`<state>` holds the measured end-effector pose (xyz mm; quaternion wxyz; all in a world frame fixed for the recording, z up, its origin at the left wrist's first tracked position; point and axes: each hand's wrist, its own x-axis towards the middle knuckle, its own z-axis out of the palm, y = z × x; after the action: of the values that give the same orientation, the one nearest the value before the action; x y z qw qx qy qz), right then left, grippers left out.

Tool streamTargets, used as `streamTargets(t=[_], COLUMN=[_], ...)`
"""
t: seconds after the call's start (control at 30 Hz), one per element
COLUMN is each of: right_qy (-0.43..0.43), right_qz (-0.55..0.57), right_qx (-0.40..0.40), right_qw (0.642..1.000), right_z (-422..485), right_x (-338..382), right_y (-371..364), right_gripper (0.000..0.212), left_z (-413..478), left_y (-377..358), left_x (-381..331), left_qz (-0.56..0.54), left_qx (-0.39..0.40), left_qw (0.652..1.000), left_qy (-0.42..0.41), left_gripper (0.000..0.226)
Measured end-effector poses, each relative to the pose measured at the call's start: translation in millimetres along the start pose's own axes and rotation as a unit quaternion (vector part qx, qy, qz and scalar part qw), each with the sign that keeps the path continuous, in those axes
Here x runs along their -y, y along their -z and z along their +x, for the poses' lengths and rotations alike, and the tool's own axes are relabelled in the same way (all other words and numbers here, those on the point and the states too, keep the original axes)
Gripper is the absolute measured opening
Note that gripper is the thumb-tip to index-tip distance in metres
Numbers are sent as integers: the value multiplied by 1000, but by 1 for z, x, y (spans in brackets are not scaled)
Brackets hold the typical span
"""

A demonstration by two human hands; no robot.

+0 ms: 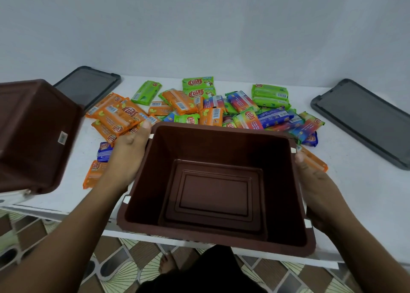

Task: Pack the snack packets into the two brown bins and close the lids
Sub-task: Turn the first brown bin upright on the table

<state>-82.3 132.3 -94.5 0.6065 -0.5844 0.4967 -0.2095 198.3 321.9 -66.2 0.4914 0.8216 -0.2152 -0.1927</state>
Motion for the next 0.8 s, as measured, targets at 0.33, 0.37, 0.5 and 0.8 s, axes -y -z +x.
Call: streamTargets(t=[0.33, 0.37, 0.5, 0.8], right_qy=[30, 32, 14, 126], right_qz=[-37, -38, -78, -138], right_qx=[3, 13, 69, 21], right_qw=[999, 999, 994, 982], right_z=[14, 13, 12, 21], right_x=[1, 3, 16, 64], right_y=[0, 2, 14, 40], right_gripper=[49, 47, 53, 33], left_z=[10, 11, 16, 40], left_y=[-5, -5, -2, 27], left_x=[6, 7, 8, 2], left_qz=[-7, -8, -18, -22], left_qx=[-18, -20, -14, 20], left_qw=[1000, 1000, 999, 997], left_qy=[-18, -19, -42, -73], left_gripper=[70, 65, 62, 32])
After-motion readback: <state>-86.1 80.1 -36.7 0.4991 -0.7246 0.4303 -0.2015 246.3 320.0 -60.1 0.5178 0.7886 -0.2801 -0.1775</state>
